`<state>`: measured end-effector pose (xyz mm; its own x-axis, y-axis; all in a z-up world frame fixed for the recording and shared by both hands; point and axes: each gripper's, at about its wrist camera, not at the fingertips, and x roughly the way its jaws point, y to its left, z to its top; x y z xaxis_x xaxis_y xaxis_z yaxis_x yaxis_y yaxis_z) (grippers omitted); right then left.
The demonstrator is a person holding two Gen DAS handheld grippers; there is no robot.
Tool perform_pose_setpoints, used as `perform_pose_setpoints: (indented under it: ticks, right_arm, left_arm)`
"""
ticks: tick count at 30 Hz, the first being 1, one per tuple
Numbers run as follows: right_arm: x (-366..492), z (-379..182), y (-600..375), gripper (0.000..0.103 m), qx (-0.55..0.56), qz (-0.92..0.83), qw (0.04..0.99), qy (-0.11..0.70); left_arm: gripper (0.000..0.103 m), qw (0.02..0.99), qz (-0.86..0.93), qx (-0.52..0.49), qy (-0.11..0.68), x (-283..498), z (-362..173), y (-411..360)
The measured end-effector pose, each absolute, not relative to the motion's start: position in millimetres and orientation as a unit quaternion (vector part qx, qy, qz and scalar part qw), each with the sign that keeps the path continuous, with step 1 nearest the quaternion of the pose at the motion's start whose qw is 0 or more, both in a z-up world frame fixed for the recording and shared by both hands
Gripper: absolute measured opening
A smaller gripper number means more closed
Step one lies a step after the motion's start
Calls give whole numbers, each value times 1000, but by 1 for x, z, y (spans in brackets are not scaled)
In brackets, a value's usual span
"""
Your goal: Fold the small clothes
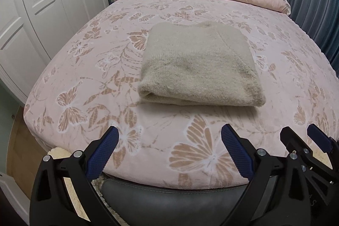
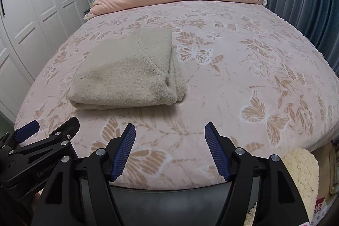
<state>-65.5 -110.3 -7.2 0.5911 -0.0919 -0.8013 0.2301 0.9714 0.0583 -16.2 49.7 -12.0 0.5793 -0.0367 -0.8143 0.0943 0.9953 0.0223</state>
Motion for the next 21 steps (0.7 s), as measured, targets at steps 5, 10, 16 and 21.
perform_pose_setpoints:
  ticks: [5, 10, 16, 21]
  right_arm:
    - [-66, -7, -109, 67, 77, -94, 888, 444]
    - [-66, -7, -108, 67, 76, -97, 887, 444]
    - [-67, -8, -105, 67, 74, -100, 887, 445]
    - [-67, -10, -101, 66, 69, -102, 886, 446]
  left_arm:
    - [95, 888, -35, 34, 458, -18, -12, 49]
    - [92, 892, -34, 42, 449, -19, -11, 47]
    - [90, 890, -39, 42, 453, -17, -13, 47]
    - [82, 887, -37, 44, 458, -17, -16, 45]
